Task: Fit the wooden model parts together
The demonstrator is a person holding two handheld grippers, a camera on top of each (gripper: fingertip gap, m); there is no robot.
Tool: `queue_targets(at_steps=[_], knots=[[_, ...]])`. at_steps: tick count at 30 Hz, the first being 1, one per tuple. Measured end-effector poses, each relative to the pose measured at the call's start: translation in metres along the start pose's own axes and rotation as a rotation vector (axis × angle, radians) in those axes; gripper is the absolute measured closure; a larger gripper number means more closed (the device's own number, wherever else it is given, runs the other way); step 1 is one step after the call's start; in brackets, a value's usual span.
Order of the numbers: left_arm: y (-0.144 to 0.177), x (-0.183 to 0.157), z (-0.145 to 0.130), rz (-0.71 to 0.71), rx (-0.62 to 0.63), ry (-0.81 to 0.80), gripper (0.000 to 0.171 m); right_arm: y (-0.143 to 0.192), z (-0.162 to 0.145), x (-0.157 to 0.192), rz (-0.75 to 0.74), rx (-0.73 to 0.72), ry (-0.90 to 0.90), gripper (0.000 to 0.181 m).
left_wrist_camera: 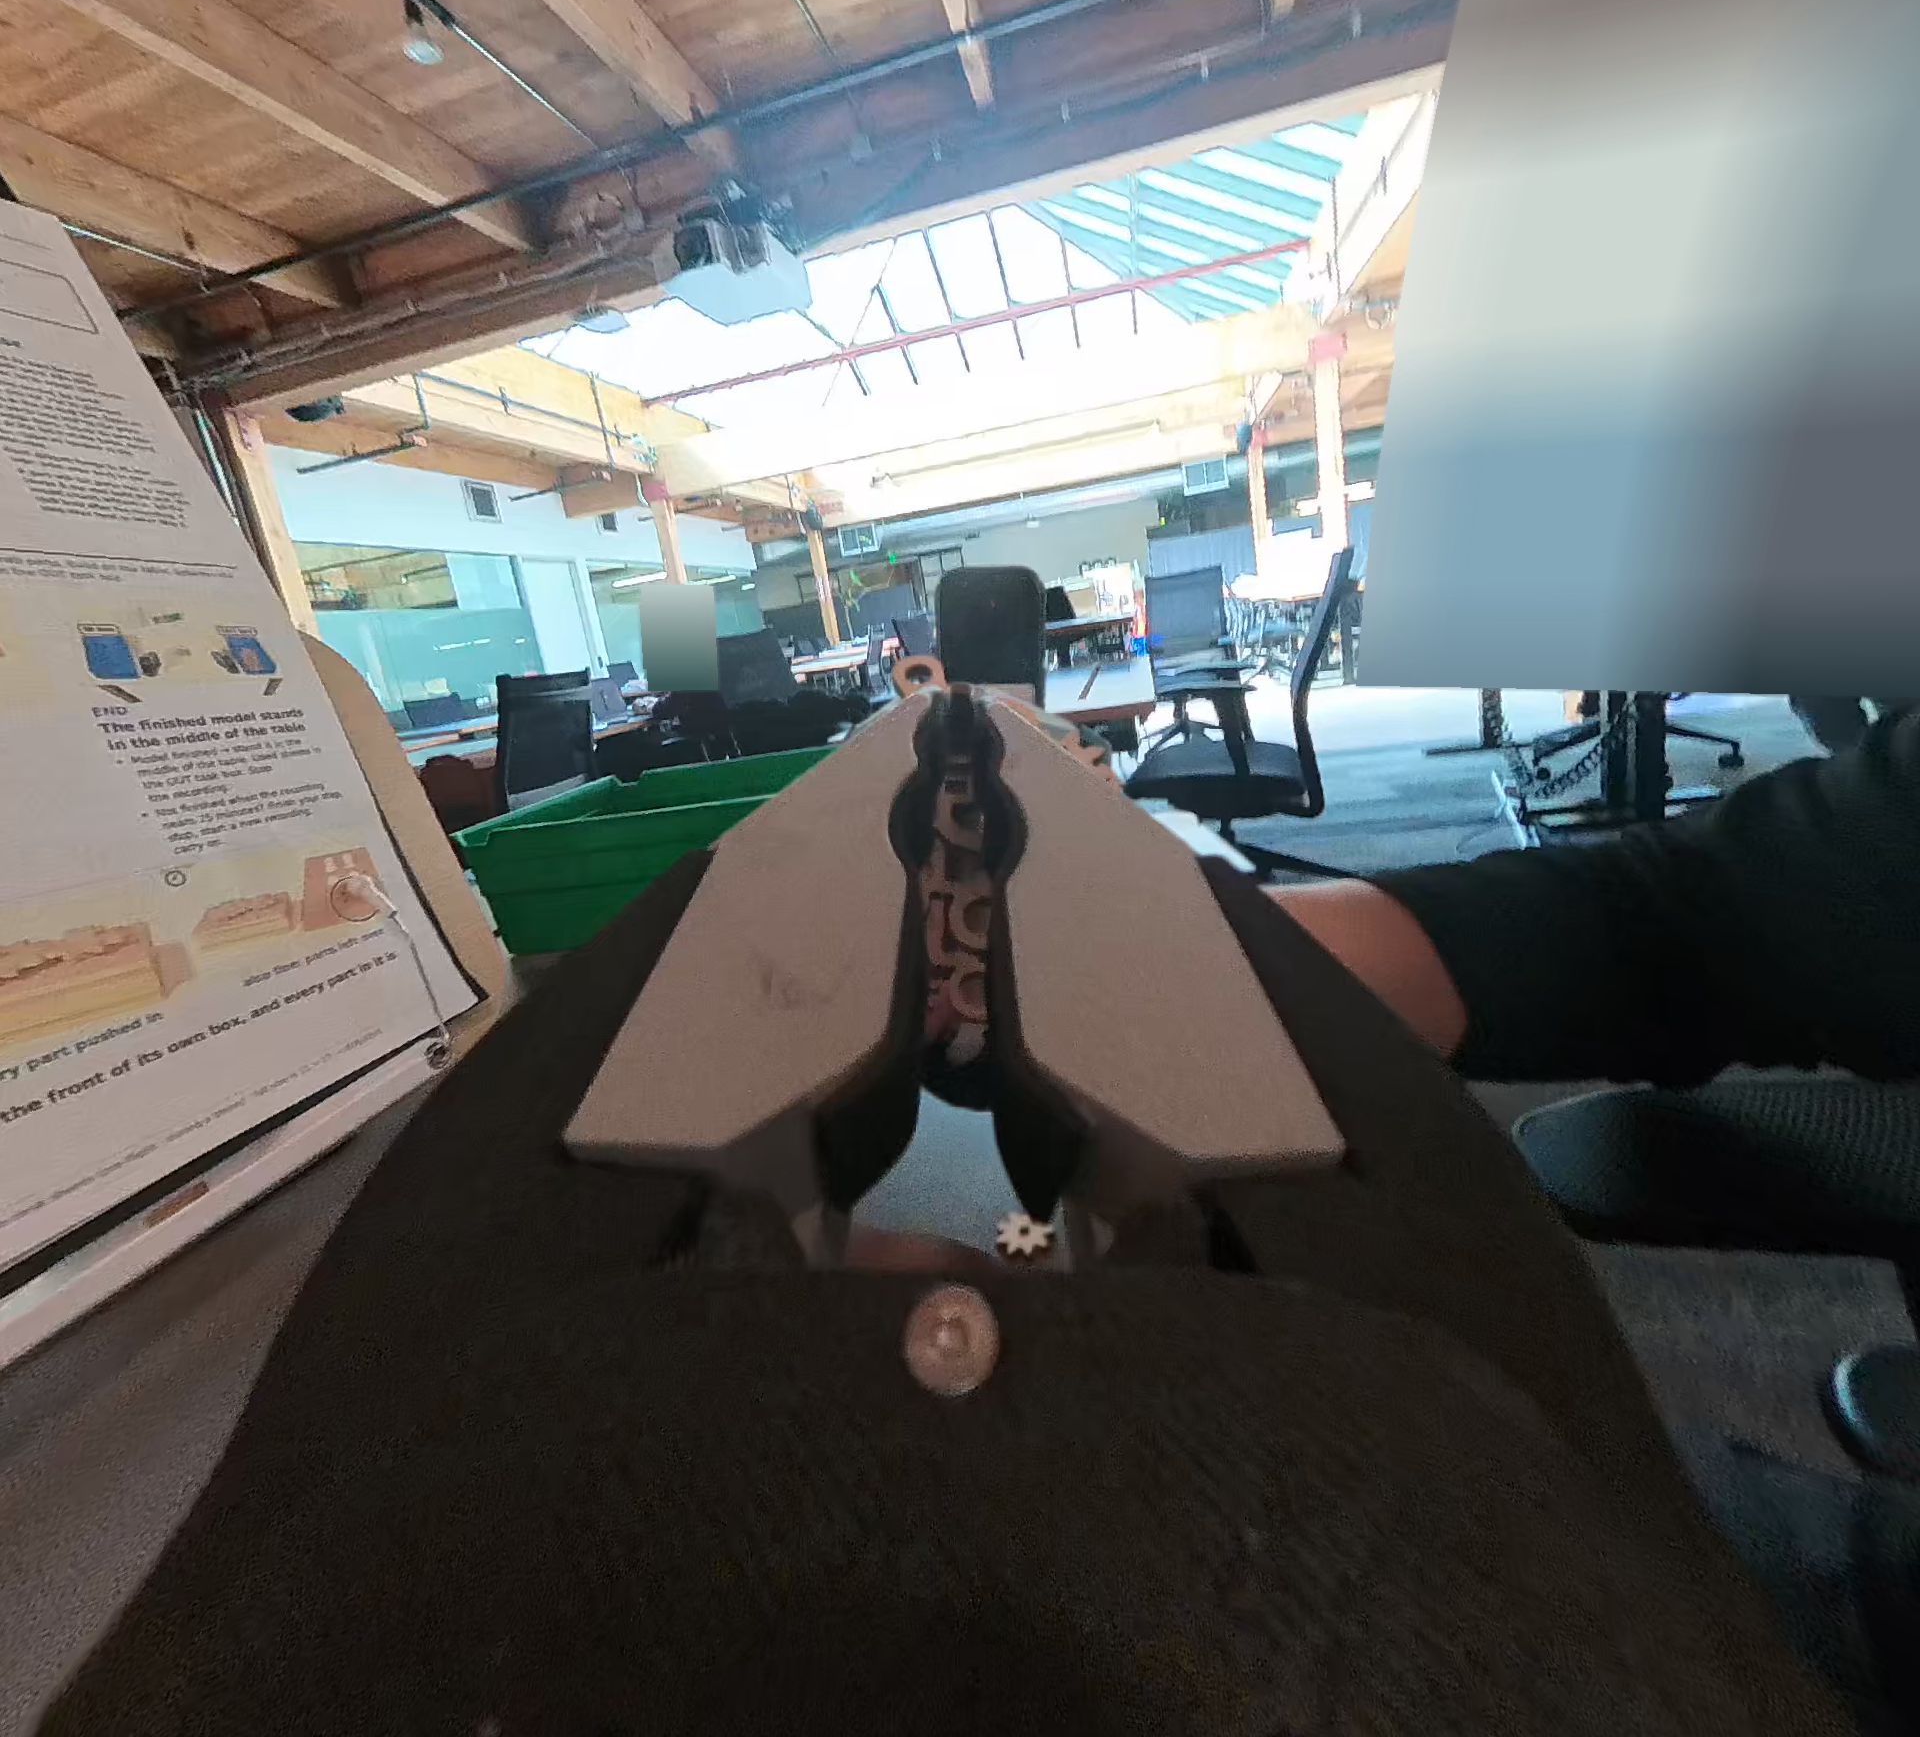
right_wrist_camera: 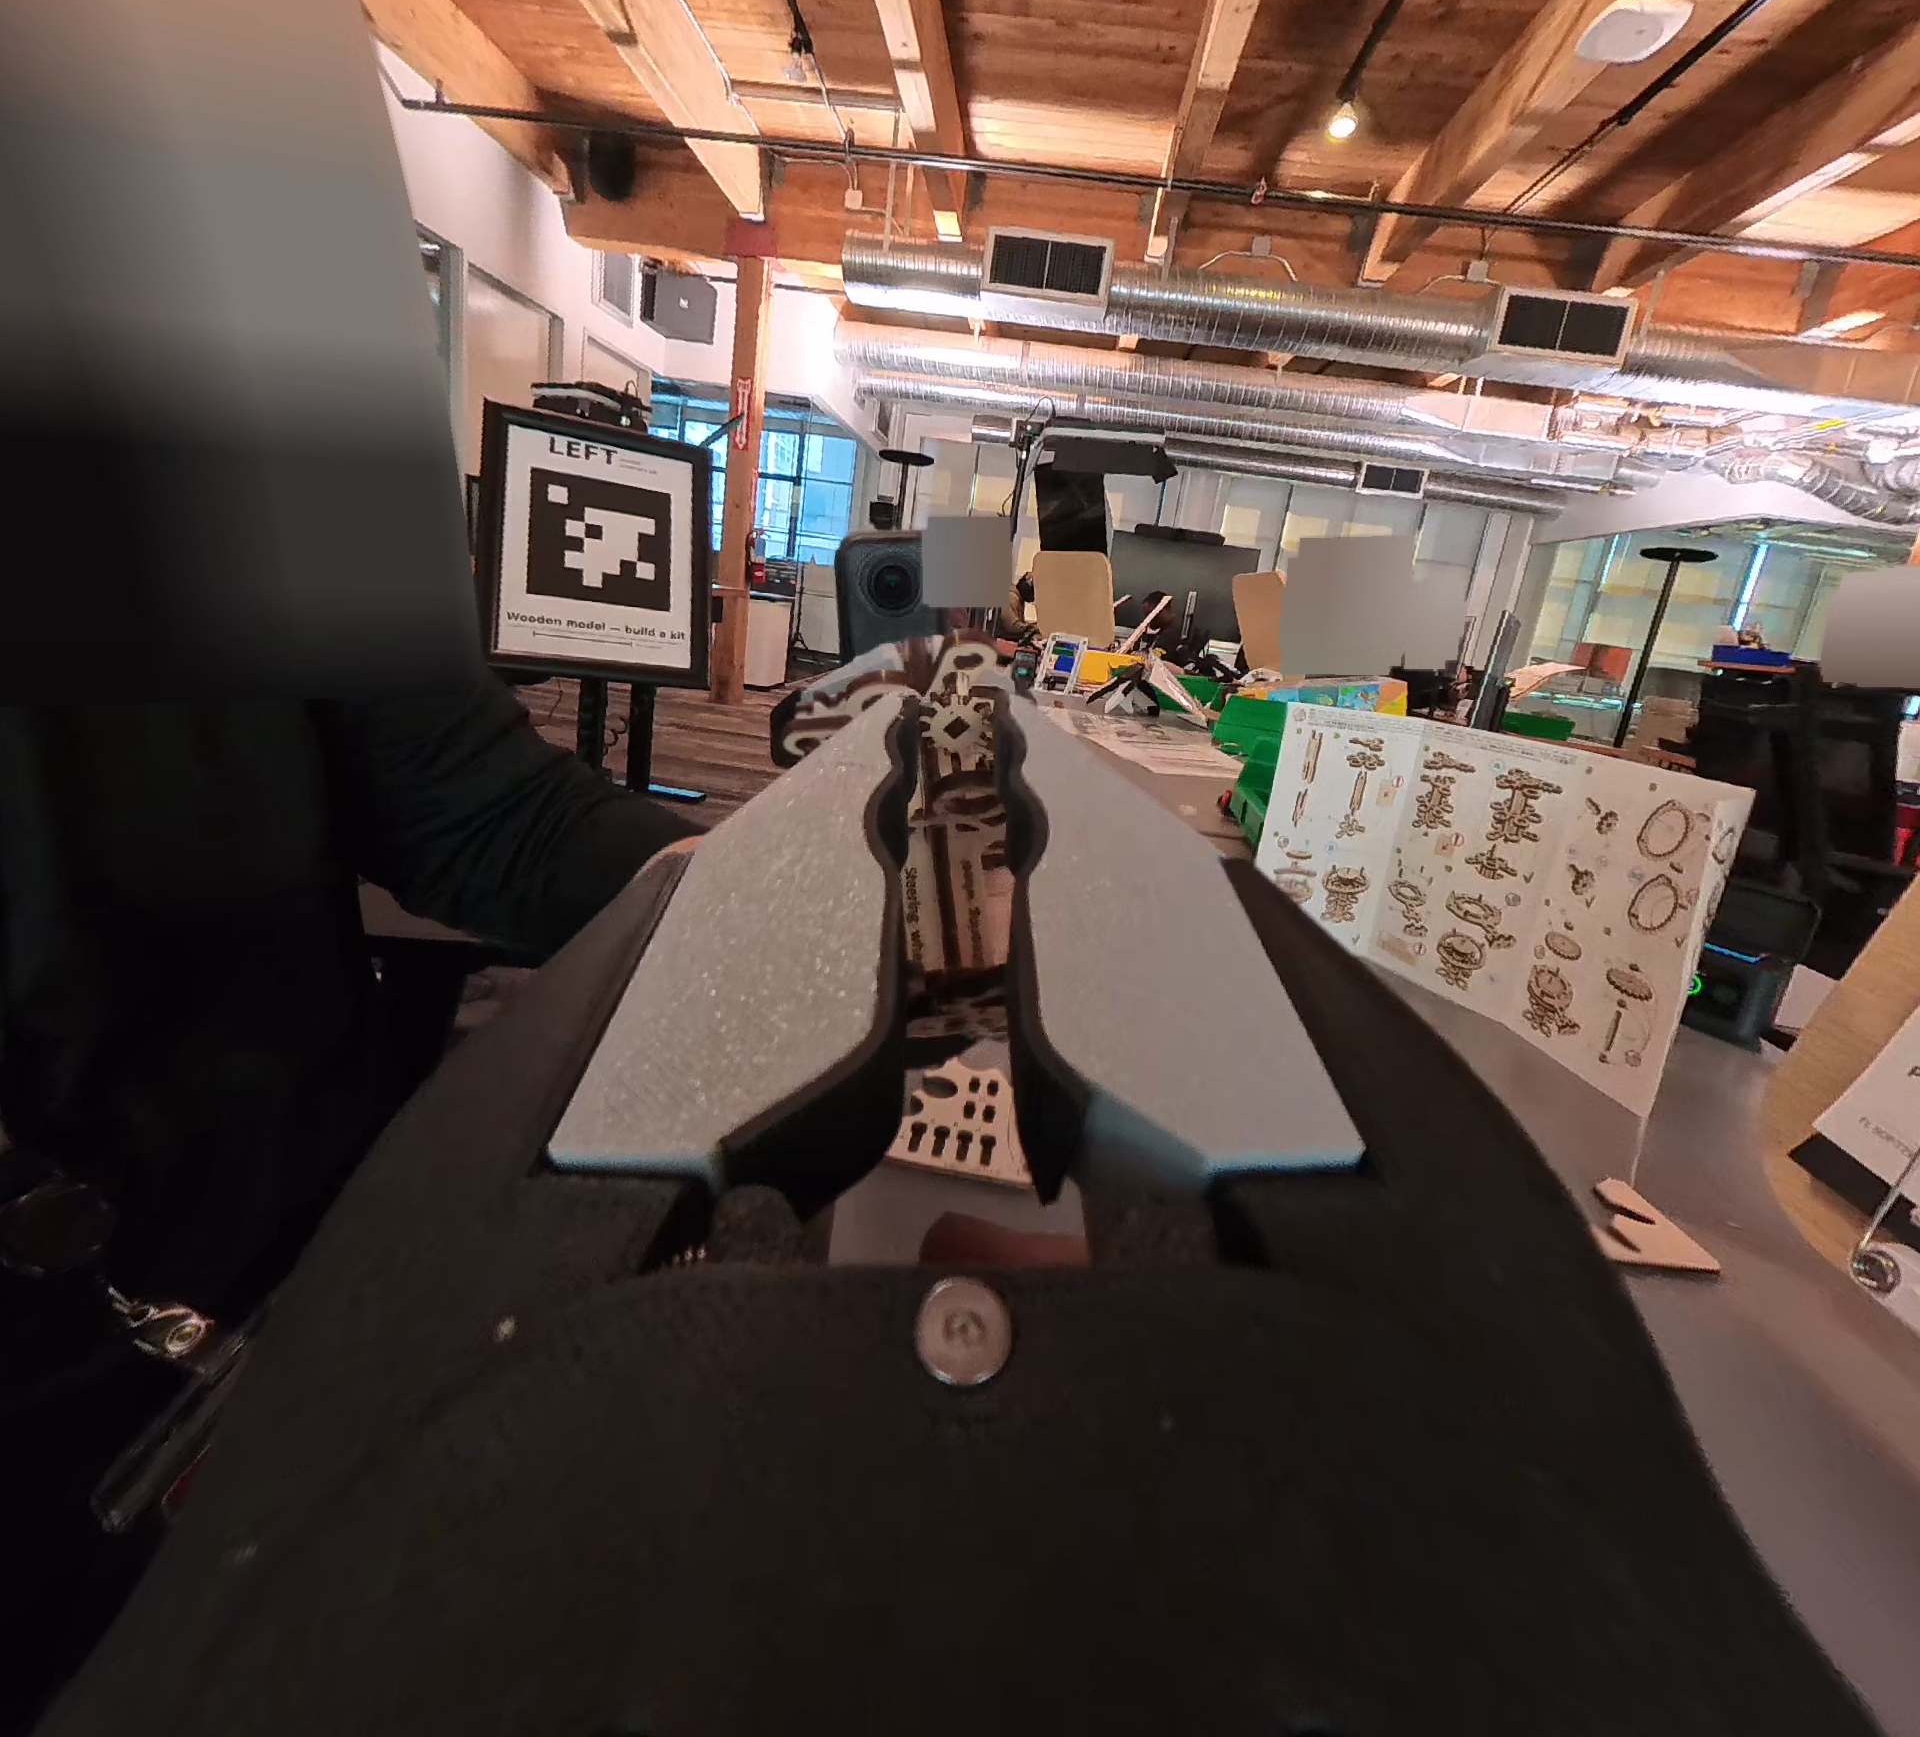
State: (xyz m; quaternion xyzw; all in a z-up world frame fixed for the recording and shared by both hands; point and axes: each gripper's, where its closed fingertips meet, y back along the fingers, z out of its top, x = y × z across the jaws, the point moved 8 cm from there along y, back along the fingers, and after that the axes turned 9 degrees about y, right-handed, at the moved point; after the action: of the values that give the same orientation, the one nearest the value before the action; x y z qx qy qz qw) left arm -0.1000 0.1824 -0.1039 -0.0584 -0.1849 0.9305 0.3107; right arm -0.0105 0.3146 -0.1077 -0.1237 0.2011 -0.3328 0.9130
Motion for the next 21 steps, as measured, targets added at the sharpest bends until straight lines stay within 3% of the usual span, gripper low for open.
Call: queue_targets(at_steps=[7,13,19,21], knots=[[-0.003,0.0,-0.005,0.007,-0.076,0.067,0.17,0.001,0.002,0.002,-0.021,-0.001,0.047,0.172],[0.004,0.002,-0.008,0.027,-0.053,0.079,0.17,-0.001,-0.001,0.003,-0.043,0.031,0.11,0.172],[0.017,0.013,-0.011,0.124,0.114,0.099,0.17,-0.005,-0.012,-0.002,-0.073,0.138,0.145,0.172],[0.023,0.018,-0.013,0.194,0.195,0.07,0.158,-0.006,-0.019,-0.004,-0.079,0.189,0.15,0.172]])
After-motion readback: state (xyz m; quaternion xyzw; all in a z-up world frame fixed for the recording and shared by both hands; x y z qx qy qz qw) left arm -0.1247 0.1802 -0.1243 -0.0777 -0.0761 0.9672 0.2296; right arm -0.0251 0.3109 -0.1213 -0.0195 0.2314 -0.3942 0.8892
